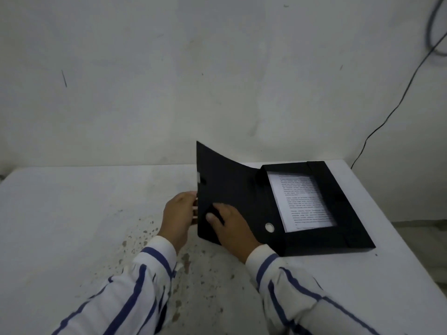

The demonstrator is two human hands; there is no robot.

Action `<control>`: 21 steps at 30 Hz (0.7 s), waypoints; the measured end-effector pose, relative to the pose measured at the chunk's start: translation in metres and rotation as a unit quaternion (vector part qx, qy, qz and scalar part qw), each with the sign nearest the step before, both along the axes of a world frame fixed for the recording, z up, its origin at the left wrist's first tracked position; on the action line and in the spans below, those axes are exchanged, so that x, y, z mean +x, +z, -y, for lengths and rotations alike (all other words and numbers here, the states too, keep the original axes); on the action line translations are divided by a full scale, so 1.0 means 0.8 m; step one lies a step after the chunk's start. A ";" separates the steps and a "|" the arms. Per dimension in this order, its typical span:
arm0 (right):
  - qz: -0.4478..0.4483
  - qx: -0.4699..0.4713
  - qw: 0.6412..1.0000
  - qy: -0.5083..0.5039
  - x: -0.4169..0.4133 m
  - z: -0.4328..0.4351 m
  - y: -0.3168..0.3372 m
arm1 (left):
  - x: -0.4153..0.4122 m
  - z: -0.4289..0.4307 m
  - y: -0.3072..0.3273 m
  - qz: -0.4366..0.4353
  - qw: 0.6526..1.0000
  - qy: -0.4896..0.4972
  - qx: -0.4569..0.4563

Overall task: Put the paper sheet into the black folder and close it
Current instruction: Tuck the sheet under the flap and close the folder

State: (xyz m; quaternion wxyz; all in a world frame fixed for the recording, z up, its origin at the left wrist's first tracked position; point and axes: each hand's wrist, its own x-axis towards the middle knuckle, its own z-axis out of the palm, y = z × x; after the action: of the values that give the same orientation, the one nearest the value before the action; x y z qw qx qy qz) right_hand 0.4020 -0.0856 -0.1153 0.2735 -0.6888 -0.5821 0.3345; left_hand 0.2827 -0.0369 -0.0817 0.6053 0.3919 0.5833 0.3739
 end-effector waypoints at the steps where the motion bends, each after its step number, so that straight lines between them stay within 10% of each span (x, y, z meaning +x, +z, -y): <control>1: -0.024 0.032 0.999 -0.017 0.001 -0.002 0.020 | 0.009 0.004 0.010 0.016 1.000 -0.008 0.022; 11: -0.140 0.090 0.974 -0.152 0.128 0.021 0.139 | 0.138 0.044 0.038 -0.096 0.942 -0.202 0.250; 21: 0.062 0.043 0.976 -0.206 0.318 0.077 0.118 | 0.257 0.054 -0.057 -0.214 0.928 -0.286 0.110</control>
State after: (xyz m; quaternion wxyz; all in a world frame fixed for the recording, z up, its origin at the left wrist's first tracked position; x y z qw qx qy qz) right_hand 0.6562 -0.1471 -0.0213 0.3289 -0.8010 -0.4574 0.2026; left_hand 0.4884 -0.0804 -0.1272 0.5004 0.6768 0.5173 0.1544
